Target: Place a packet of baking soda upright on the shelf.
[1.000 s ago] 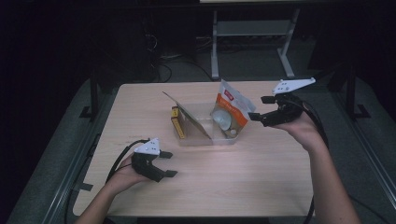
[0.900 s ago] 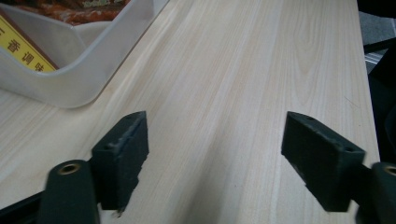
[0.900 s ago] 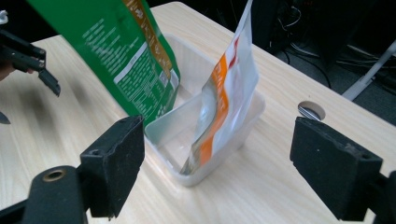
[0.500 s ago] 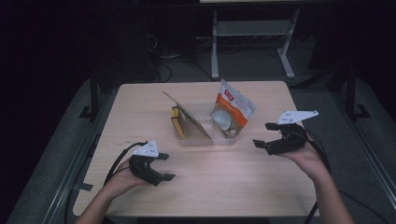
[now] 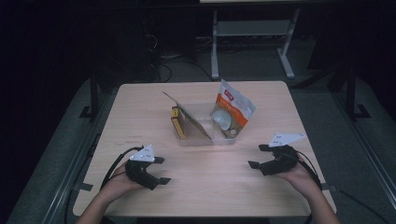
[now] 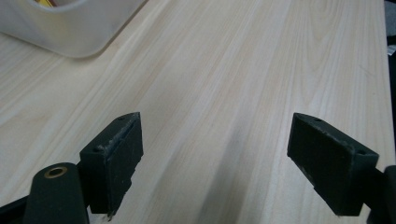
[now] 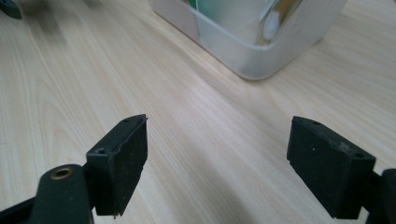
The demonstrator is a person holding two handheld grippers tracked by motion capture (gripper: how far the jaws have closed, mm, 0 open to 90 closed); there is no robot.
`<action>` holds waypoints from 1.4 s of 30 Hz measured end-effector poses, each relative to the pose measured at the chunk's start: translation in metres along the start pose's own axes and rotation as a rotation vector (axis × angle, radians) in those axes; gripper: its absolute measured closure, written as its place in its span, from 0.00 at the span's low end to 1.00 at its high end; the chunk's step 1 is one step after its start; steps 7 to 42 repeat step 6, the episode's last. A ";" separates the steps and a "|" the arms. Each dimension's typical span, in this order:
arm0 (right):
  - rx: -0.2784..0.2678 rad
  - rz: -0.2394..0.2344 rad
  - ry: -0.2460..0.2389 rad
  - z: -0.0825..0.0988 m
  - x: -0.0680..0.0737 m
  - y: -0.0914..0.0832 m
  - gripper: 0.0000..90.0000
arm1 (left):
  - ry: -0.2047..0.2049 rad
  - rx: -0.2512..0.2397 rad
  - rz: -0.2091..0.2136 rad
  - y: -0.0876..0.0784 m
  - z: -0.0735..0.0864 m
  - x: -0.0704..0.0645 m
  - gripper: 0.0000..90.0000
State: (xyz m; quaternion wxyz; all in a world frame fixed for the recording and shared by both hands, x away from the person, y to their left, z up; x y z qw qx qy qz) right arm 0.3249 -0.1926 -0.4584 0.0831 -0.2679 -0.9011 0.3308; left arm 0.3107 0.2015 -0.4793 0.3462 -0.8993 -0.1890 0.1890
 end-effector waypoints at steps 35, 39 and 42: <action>0.001 -0.005 -0.003 0.003 0.000 0.004 0.22 | 0.005 0.001 0.003 0.001 0.000 0.001 0.20; 0.001 -0.005 -0.003 0.003 0.000 0.004 0.22 | 0.005 0.001 0.003 0.001 0.000 0.001 0.20; 0.001 -0.005 -0.003 0.003 0.000 0.004 0.22 | 0.005 0.001 0.003 0.001 0.000 0.001 0.20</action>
Point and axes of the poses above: each handheld gripper's, and its own axes: y roughly forward along the jaws, z roughly out of its underside, x roughly to its left, the point moved 5 cm from there along y, roughly forward along the jaws, and after that the axes turned 10 degrees about -y, right-handed, at the moved point
